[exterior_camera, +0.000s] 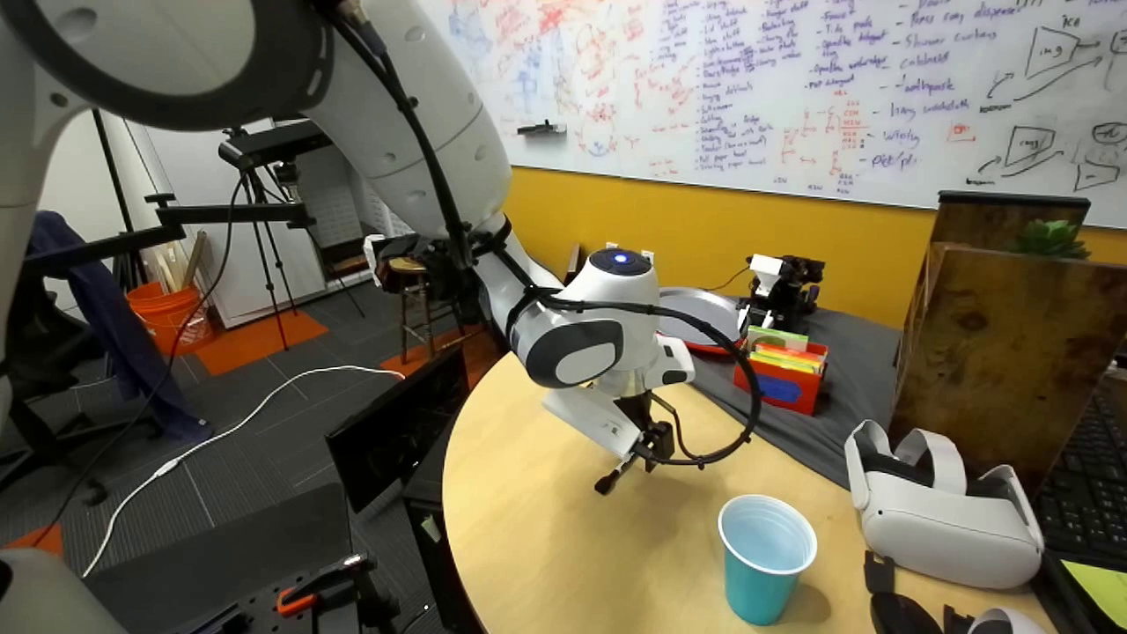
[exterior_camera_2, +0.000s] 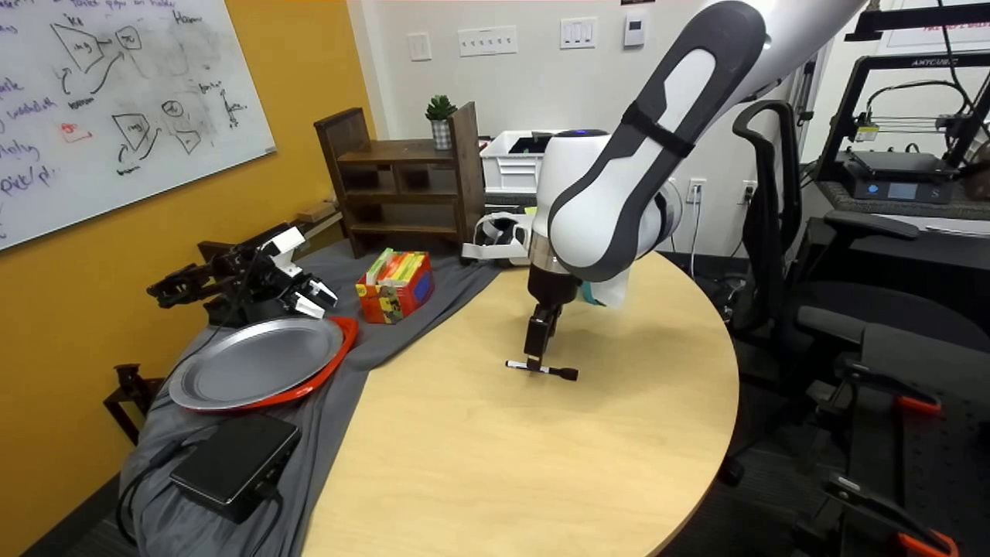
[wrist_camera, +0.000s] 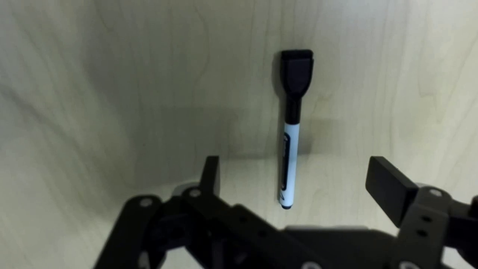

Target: Move the black marker to the left side of the table

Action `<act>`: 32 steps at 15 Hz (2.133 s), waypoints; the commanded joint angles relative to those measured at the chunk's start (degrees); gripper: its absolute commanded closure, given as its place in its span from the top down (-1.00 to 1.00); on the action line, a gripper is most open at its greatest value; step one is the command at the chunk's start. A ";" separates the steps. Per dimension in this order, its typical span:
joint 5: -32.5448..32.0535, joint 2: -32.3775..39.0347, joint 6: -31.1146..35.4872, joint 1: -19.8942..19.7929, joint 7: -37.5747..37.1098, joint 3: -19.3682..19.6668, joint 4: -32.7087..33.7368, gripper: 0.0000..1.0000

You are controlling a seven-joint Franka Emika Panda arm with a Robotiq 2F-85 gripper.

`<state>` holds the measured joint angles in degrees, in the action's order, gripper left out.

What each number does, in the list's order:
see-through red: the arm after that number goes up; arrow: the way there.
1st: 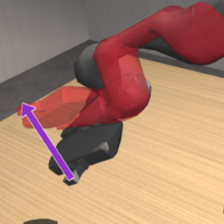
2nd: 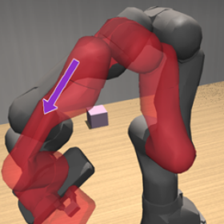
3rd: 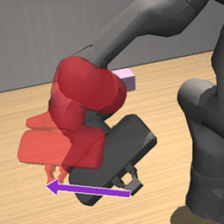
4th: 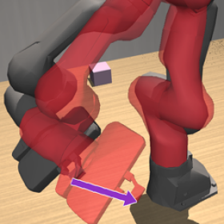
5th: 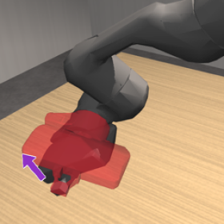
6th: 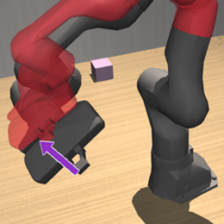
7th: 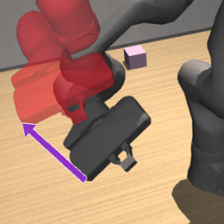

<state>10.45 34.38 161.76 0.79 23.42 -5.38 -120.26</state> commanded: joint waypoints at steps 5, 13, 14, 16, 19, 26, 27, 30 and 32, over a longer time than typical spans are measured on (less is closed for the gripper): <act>-4.20 2.97 -2.31 -3.67 -3.42 -3.59 3.69 1.00; -4.83 4.65 -3.38 -4.20 -3.55 -4.12 5.72 0.43; -4.84 4.75 -3.49 -4.24 -3.53 -4.16 5.89 0.43; -4.82 4.95 -3.75 -4.38 -3.45 -4.22 6.23 0.34; -4.83 5.14 -4.35 -4.41 -3.49 -4.15 6.59 0.37; -4.69 5.42 -7.31 -4.28 -3.43 -3.93 7.74 0.26; -4.67 5.45 -7.77 -4.22 -3.44 -3.88 7.88 0.26; -4.65 5.66 -8.79 -4.09 -3.43 -3.76 8.35 0.28; -4.69 6.00 -9.28 -3.98 -3.51 -3.66 8.80 0.29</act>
<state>7.45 39.34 155.26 -2.50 22.11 -8.45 -113.72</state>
